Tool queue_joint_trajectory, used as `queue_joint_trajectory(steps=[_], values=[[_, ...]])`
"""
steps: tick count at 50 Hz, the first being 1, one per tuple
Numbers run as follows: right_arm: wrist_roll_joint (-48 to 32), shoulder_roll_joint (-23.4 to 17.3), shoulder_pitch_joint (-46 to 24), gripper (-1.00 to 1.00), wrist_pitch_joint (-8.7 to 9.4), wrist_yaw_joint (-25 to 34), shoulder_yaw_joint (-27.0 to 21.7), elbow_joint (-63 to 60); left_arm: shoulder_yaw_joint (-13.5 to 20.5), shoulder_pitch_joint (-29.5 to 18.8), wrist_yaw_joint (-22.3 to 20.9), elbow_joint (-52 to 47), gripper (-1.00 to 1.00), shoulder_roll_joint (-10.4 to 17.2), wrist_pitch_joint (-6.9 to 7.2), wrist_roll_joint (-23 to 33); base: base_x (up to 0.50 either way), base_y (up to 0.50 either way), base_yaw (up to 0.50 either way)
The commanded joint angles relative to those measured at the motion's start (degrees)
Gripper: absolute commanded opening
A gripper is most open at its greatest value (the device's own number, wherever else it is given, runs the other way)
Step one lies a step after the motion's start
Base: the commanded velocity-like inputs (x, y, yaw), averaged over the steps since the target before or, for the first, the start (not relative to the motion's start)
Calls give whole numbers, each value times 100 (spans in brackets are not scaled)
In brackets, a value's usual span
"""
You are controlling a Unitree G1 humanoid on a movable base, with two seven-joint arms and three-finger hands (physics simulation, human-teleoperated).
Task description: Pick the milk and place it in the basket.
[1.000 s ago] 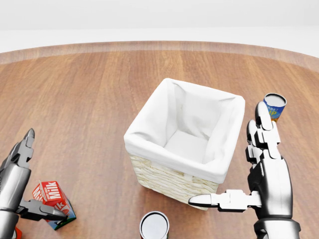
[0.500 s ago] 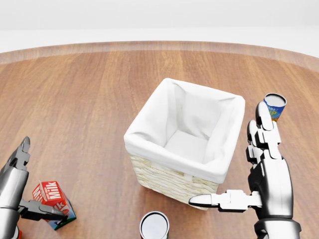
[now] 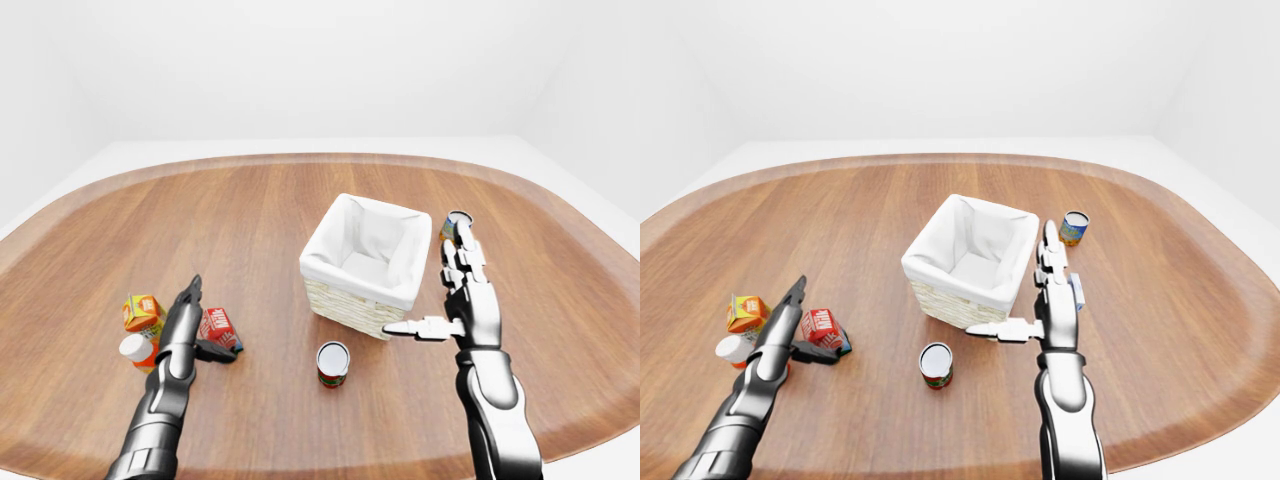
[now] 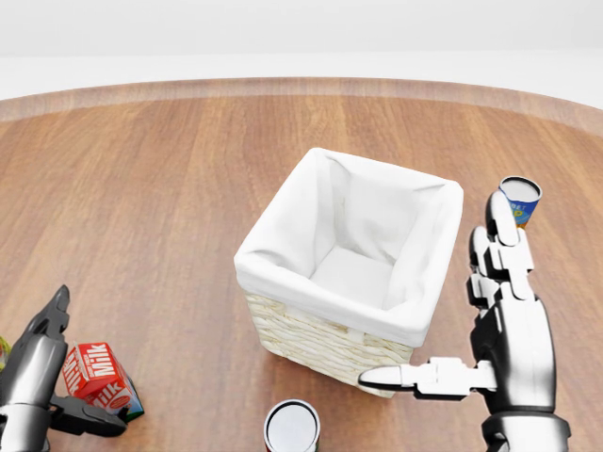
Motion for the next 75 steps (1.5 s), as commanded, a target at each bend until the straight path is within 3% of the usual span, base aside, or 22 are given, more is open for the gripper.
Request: queue_joint_trajectory(steps=[1, 3, 4, 5, 17, 25, 33, 57, 73, 75], values=[[19, -2, -14, 100, 0, -10, -33, -7, -218, -286, 177, 959, 100, -22, 0, -6, 0, 0, 0], [20, -1, -9, 100, 0, -9, -31, -15, -268, -398, 287, 1272, 67, -2, 0, -11, 0, 0, 0], [17, 1, -6, 100, 0, -12, -30, -24, -307, -442, 308, 1445, -62, 11, 0, -5, 0, 0, 0], [17, 1, -8, 100, 0, -14, -31, -25, -325, -458, 295, 1539, -100, 14, 0, -35, 0, 0, 0], [19, 2, -14, 100, 0, -26, -28, -35, -474, -612, 449, 2034, -100, -10, 0, -37, 0, 0, 0], [21, 0, -18, 100, 0, -22, -22, 8, -386, -611, 189, 1454, -100, 3, 0, -127, 0, 0, 0], [1, -1, -14, 100, 0, -22, 0, 49, -301, -1046, -111, 1139, -100, 98, 0, -109, 0, 0, 0], [-19, -6, -4, 100, 0, -1, 1, 111, -4, -835, -1026, -942, -100, 98, 0, -88, 0, 0, 0], [-50, 0, 2, 100, 0, -17, 34, 79, 229, -667, -1921, -2656, -100, 53, 0, -55, 0, 0, 0], [-44, -1, -6, 100, 0, -14, 30, 88, 251, -691, -1985, -2767, -100, 68, 77, -40, 0, 0, 0]])
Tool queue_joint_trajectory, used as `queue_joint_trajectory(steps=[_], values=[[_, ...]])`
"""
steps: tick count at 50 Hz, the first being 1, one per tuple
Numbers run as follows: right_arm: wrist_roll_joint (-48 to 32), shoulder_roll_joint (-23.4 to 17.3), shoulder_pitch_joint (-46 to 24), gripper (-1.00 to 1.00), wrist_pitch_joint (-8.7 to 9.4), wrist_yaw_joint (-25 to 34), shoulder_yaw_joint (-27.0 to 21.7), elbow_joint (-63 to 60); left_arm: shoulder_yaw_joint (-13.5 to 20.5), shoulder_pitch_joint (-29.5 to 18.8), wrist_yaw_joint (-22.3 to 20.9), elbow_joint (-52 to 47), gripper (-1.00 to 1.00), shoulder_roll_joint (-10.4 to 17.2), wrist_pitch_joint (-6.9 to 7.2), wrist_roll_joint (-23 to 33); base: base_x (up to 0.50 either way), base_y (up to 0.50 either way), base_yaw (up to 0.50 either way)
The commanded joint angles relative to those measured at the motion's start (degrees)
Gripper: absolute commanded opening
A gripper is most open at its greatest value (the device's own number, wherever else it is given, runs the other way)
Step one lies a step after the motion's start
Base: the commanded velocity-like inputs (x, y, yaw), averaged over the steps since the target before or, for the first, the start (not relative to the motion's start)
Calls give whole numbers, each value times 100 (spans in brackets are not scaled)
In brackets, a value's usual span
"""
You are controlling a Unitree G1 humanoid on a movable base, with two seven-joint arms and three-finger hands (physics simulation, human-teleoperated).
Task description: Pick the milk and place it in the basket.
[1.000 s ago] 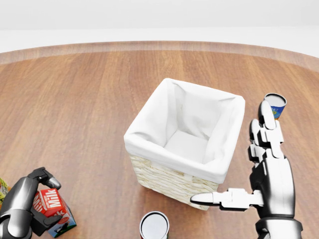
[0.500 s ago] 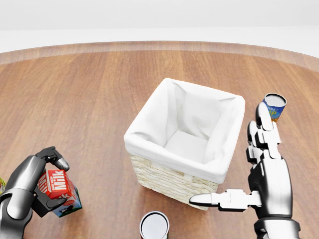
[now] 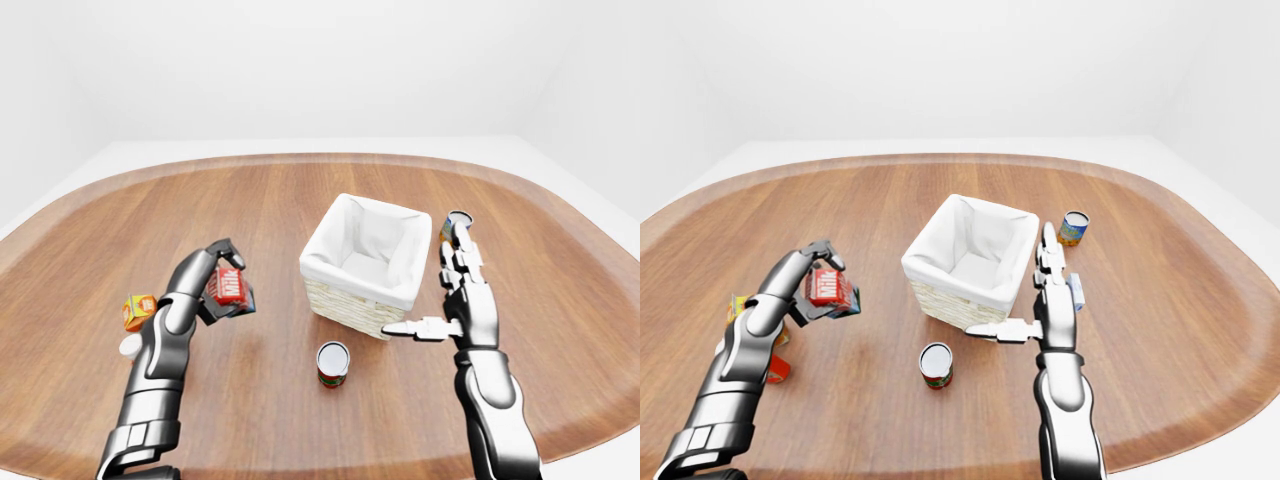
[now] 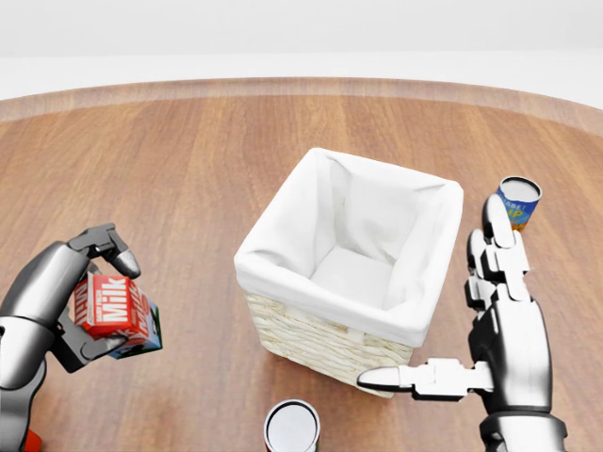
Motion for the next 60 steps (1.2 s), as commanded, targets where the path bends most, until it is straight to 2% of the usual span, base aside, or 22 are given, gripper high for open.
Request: queue_joint_trajectory(steps=[1, 3, 14, 18, 24, 27, 33, 41, 60], values=[[-9, -1, -9, 100, 0, -6, 5, 10, 225, -13, -456, -1124, -100, 29, 110, -175, 0, 0, 0], [3, -1, -13, 100, 0, -4, -3, 7, 238, 25, -555, -1318, -100, 23, 203, -149, 0, 0, 0], [-22, -2, -35, 100, 0, -18, 16, 64, 308, -21, -732, -1609, -100, 77, 371, -94, 0, 0, 0], [-21, 0, -31, 100, 0, -18, 25, 51, 321, -48, -819, -1770, -100, 91, 472, -56, 0, 0, 0], [-12, 0, -25, 100, 0, -14, 27, 32, 371, -56, -1113, -2292, -100, 101, 744, 13, 0, 0, 0], [-9, 0, -29, 100, 0, -14, 27, 30, 381, -72, -1191, -2441, -100, 95, 824, 23, 0, 0, 0], [-9, -3, -38, 100, 0, -14, 26, 59, 343, -81, -1195, -2477, -100, 65, 796, 97, 0, 0, 0], [-14, -3, -38, 100, 0, -13, 32, 56, 337, -242, -1362, -2695, -100, 105, 999, 139, 0, 0, 0], [-46, 1, -52, 100, 0, -30, 68, 122, 102, -884, -1832, -3295, -100, 44, 999, 428, 0, 0, 0]])
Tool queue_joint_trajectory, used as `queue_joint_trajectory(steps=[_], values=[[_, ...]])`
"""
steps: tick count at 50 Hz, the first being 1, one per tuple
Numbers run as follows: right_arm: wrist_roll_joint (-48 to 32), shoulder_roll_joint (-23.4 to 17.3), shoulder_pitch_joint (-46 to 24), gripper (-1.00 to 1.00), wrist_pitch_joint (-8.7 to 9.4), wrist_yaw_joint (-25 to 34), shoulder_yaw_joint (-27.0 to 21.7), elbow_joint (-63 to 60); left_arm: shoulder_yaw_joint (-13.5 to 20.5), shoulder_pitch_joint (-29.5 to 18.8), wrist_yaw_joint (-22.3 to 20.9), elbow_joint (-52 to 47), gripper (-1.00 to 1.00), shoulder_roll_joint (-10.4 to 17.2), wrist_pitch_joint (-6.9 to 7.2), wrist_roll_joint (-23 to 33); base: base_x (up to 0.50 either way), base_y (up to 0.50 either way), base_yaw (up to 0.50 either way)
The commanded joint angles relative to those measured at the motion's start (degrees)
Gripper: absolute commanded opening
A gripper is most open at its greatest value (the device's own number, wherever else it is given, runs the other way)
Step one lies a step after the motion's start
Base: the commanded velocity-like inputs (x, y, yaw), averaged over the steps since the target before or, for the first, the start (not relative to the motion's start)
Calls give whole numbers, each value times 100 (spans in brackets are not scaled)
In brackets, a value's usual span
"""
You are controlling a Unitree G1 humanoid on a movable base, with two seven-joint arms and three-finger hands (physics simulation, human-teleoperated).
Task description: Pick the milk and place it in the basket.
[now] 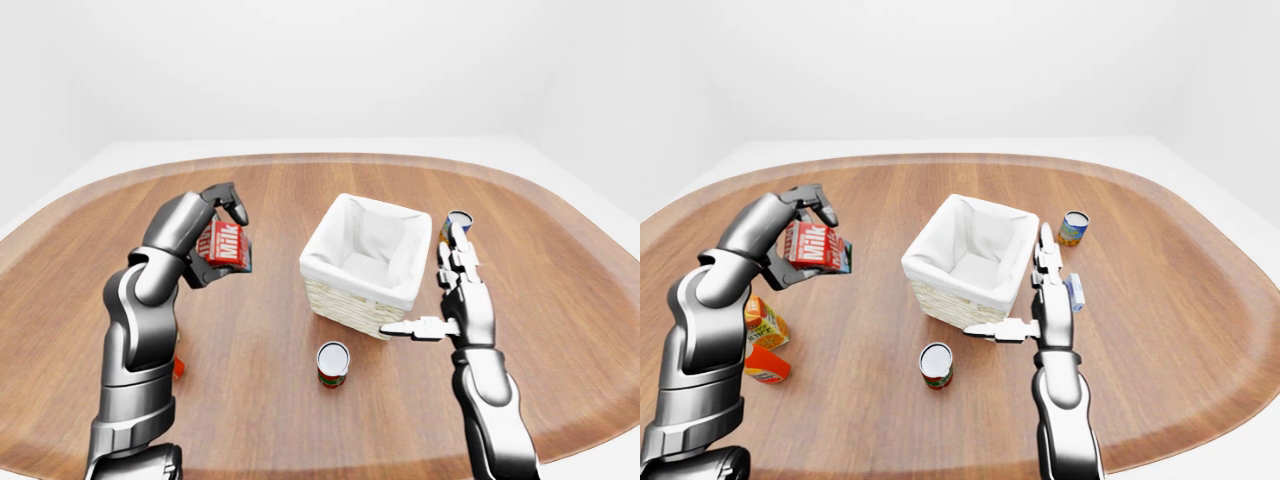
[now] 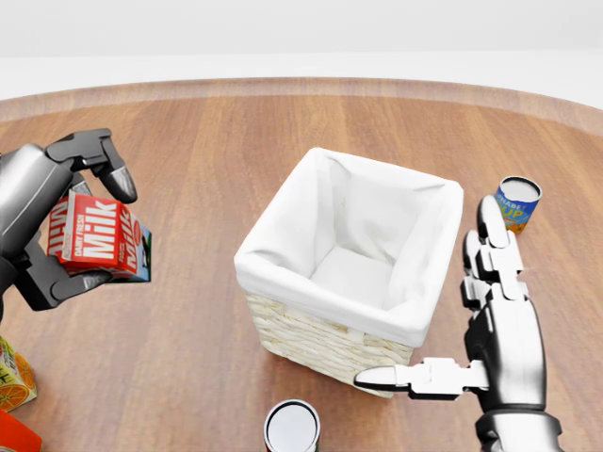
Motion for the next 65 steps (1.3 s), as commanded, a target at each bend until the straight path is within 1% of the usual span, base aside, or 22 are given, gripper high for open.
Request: queue_joint_trajectory(steps=[1, 6, 8, 16, 20, 22, 31, 36, 42, 48, 49, 52, 57, 59, 65], values=[[-24, 4, -1, 100, 0, -11, 30, 33, -92, -386, -112, -413, -100, -40, 0, -42, 0, 0, 0], [-19, 1, -2, 100, 0, -11, 27, 48, -155, -542, -56, -341, -100, -53, 0, 118, 0, 0, 0], [-36, 2, 9, 100, -3, -13, 43, 50, -178, -610, -131, -355, -100, -94, 0, 104, 0, 0, 0], [-43, 5, 33, 100, -10, -6, 70, 40, -359, -804, 4, -166, -100, -202, 0, 366, 0, 0, 0], [-58, 5, 44, 100, -18, -4, 86, 44, -390, -956, -84, -173, -100, -259, 0, 420, 0, 0, 0], [-56, 4, 48, 100, -20, -1, 84, 43, -427, -1052, -59, -119, -100, -285, 0, 444, 0, 0, 0], [-72, 1, 42, 100, -22, 7, 85, 66, -620, -1140, 49, 44, -100, -494, 0, 587, 0, 0, 0], [-81, 2, 33, 100, -30, 5, 86, 86, -692, -1261, -70, -10, -100, -606, 0, 643, 0, 0, 0], [-87, 2, 30, 100, -50, 0, 88, 107, -812, -1415, -109, -22, -100, -729, 0, 817, 0, 0, 0], [-89, 2, 31, 100, -43, 1, 94, 99, -931, -1550, -253, -135, -100, -890, 0, 977, 0, 0, 0], [-85, 1, 28, 100, -39, 3, 90, 94, -949, -1558, -348, -236, -100, -942, 0, 973, 0, 0, 0], [-66, 1, 23, 100, -32, 10, 76, 97, -947, -1629, -403, -303, -100, -985, 0, 984, 0, 0, 0], [-89, 2, 25, 100, -53, 4, 97, 113, -981, -1815, -376, -277, -100, -997, 0, 1034, 0, 0, 0], [-104, -2, 12, 100, -62, -10, 87, 137, -1004, -1809, -498, -421, -100, -1084, 0, 994, 0, 0, 0], [-89, 1, 19, 100, -52, -2, 83, 118, -1095, -1909, -511, -449, -100, -1201, 0, 1048, 0, 0, 0]])
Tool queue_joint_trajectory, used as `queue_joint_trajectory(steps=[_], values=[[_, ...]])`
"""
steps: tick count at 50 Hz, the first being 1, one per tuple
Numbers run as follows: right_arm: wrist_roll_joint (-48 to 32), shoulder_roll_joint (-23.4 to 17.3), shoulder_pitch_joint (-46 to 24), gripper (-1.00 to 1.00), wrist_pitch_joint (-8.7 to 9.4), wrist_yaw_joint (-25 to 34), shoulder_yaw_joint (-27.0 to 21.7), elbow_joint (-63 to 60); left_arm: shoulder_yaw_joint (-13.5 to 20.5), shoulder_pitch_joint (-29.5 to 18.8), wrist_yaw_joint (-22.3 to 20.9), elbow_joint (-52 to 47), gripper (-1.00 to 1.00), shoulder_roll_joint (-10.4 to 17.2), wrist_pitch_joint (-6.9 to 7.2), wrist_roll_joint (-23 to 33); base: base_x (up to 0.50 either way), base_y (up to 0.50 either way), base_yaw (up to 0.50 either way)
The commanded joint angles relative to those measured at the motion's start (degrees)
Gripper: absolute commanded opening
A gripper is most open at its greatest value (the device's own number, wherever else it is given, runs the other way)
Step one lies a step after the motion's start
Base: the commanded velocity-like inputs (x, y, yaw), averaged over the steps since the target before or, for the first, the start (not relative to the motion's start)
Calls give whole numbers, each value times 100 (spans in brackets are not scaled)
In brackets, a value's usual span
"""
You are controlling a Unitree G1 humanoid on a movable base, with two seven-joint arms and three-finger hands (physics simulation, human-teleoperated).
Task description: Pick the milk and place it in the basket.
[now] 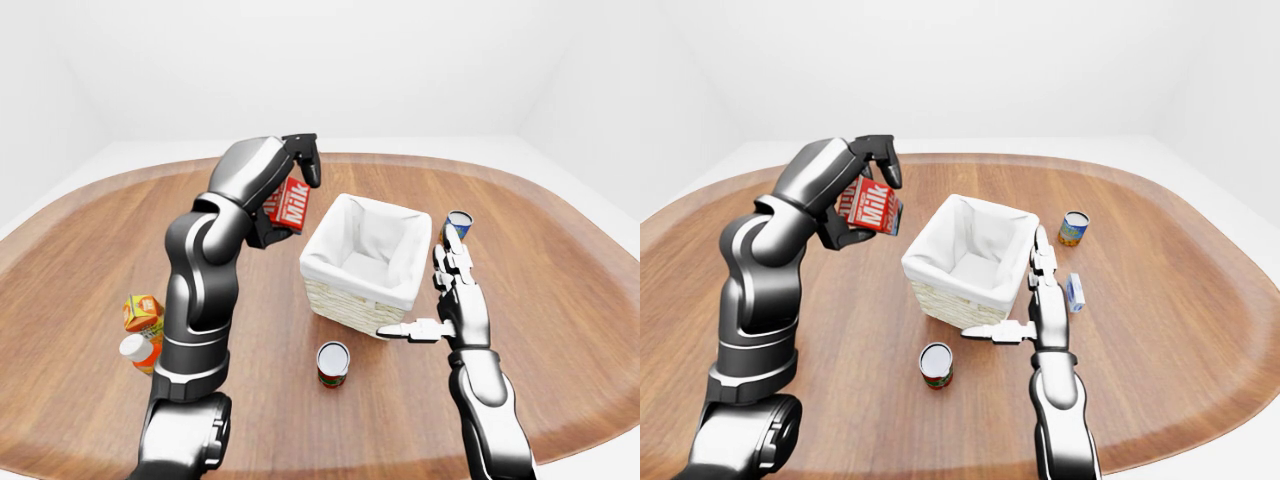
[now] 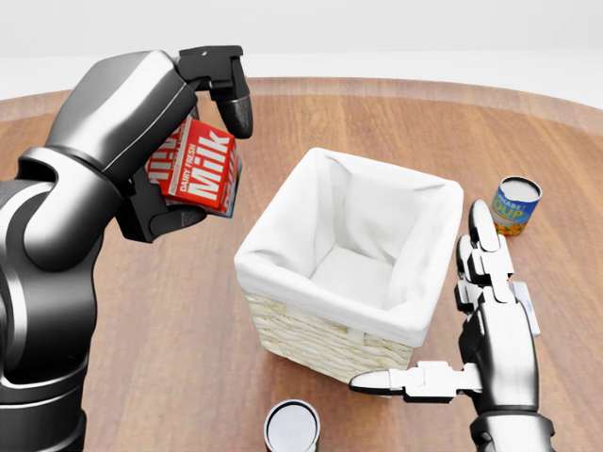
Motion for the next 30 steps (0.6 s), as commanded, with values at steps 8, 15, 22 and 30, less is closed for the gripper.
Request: queue_joint_trajectory(steps=[8, 15, 22, 30], values=[[10, 0, -14, 100, -18, 1, -9, 37, -246, -329, -21, -352, -100, -441, 0, 17, 0, 0, 0], [16, -1, -5, 100, -7, 6, -5, 17, -422, -431, -141, -483, -100, -739, 0, 146, 0, 0, 0], [24, 0, 8, 100, 10, 14, -8, -25, -691, -374, -98, -375, -100, -1156, 0, 365, 0, 0, 0], [47, -3, 3, 100, 27, 23, -28, -43, -798, -556, 329, 339, -100, -1451, 0, 349, 0, 0, 0]])
